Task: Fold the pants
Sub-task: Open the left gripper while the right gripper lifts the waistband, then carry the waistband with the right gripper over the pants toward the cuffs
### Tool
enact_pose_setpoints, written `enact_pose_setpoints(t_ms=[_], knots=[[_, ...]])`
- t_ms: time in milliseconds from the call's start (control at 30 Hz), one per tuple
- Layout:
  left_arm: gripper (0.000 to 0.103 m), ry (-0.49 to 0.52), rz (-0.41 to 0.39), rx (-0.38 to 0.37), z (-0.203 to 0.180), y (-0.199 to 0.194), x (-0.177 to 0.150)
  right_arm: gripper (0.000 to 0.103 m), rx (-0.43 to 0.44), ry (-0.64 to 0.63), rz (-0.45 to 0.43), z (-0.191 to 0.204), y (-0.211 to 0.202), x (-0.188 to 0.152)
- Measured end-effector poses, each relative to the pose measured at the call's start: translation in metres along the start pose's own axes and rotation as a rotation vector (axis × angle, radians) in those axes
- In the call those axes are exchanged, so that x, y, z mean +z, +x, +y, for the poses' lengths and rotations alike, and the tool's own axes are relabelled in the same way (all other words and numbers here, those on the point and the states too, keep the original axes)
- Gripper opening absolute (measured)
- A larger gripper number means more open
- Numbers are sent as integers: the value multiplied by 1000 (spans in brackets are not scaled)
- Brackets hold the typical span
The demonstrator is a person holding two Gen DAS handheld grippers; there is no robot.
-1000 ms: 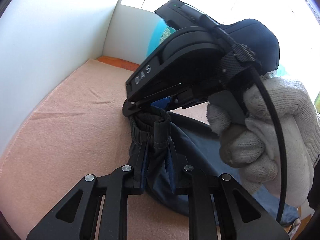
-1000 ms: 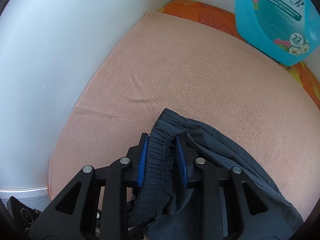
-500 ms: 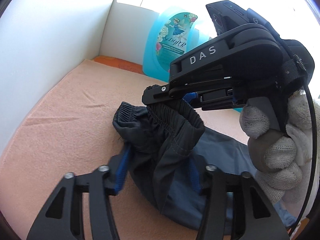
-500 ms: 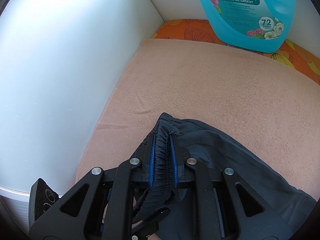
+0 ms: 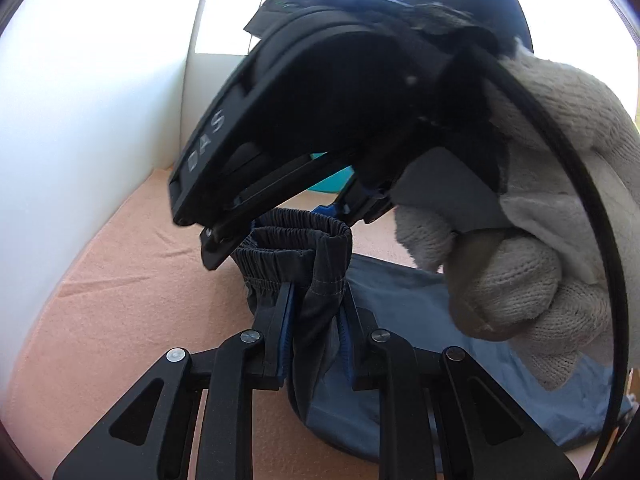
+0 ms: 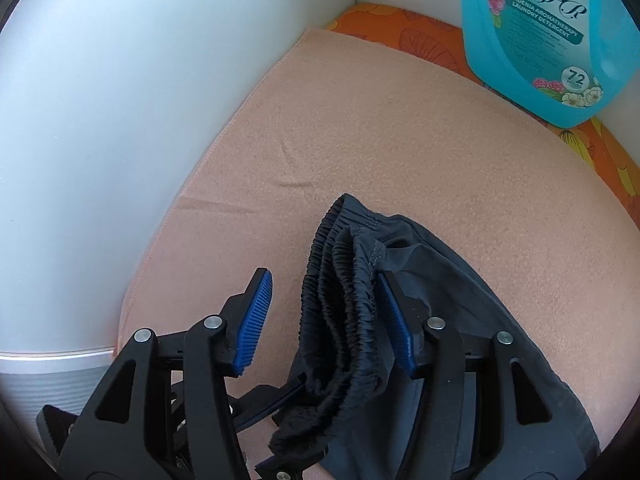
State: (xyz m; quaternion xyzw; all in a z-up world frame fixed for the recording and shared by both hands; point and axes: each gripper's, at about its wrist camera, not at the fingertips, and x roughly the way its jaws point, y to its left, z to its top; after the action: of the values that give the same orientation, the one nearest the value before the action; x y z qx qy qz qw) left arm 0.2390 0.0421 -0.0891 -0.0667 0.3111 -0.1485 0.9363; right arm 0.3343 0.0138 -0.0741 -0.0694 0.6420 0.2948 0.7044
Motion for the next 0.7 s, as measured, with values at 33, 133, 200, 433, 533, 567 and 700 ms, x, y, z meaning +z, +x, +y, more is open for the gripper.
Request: enact_pose_setpoints(t_ms=[33,133,200,433,533,567,700], knots=[[14,7,-6,-2,-2,-3,-1,57,-10,-5,3,1,0,0],[14,15,-15,-9,-4,-10,-3,32,-1,8,17,-2,1,-3],[14,17,-18,-12,-4,-12,-4,18,-5,12,11,-7,-2,-9],[16,-42,38,-40,16,-28,-20,13,-20,59,-62,-21,-16,-19],[34,-81,42,-25,29,-37,-29,13,2,76,-89,-23,-21,-24],[34,-88,45,-20,33,-39,-30,13,9,75,-102,-23,-25,-26],[34,-157,55,-47,48,-38,-25,12,64,100,-180,-28,-53,-41]])
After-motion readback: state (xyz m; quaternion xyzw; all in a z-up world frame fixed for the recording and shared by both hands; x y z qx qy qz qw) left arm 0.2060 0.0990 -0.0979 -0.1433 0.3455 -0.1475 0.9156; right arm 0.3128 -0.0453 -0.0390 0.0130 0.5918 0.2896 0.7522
